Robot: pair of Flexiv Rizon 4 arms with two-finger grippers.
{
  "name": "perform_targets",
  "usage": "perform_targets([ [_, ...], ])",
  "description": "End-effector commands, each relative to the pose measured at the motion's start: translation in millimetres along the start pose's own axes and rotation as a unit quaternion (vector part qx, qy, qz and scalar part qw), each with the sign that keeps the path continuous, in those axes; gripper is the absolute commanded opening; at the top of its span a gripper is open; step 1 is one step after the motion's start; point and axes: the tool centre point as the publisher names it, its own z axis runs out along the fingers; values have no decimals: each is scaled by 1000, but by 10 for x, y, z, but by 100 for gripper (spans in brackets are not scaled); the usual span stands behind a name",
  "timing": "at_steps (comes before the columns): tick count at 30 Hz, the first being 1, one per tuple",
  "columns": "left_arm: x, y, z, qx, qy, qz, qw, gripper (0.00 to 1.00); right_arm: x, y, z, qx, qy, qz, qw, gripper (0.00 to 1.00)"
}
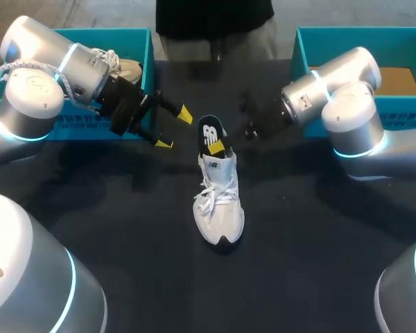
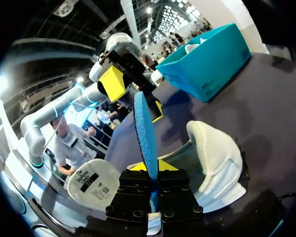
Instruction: Take the shoe out of the shoebox, open the shoe tongue, remove and reinsert the insole, then place the shoe into the shoebox
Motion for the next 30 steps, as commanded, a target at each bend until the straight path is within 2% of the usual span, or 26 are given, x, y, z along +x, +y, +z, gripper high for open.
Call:
perform_targets([
  [1, 1, -4, 9, -1, 1, 1, 1000, 100, 55, -47, 39, 11, -7, 8, 1000, 0],
  [2, 1, -4, 9, -1, 1, 1, 1000, 100, 65, -47, 33, 9, -9, 8, 1000, 3],
  [3, 1, -4, 9, -1, 1, 1, 1000, 100, 76, -31, 19, 5, -12, 6, 1000, 12],
  [5, 1, -4, 9, -1, 1, 1, 1000, 100, 96, 11, -11, 2, -19, 1, 1000, 20],
  [8, 1, -4, 9, -1, 1, 1, 1000, 100, 127, 82, -52, 2, -27, -9, 1000, 25],
  [14, 1, -4, 9, -1, 1, 1, 1000, 100, 142, 173, -133, 5, -36, -17, 999, 25],
  [25, 1, -4, 9, -1, 1, 1, 1000, 100, 13, 114, -220, -2, -49, -3, 999, 24],
  [28, 1, -4, 9, -1, 1, 1, 1000, 100, -17, 114, -193, -2, -46, -1, 999, 18],
  [30, 1, -4, 9, -1, 1, 1, 1000, 100, -30, 127, -166, 0, -43, -1, 999, 4],
])
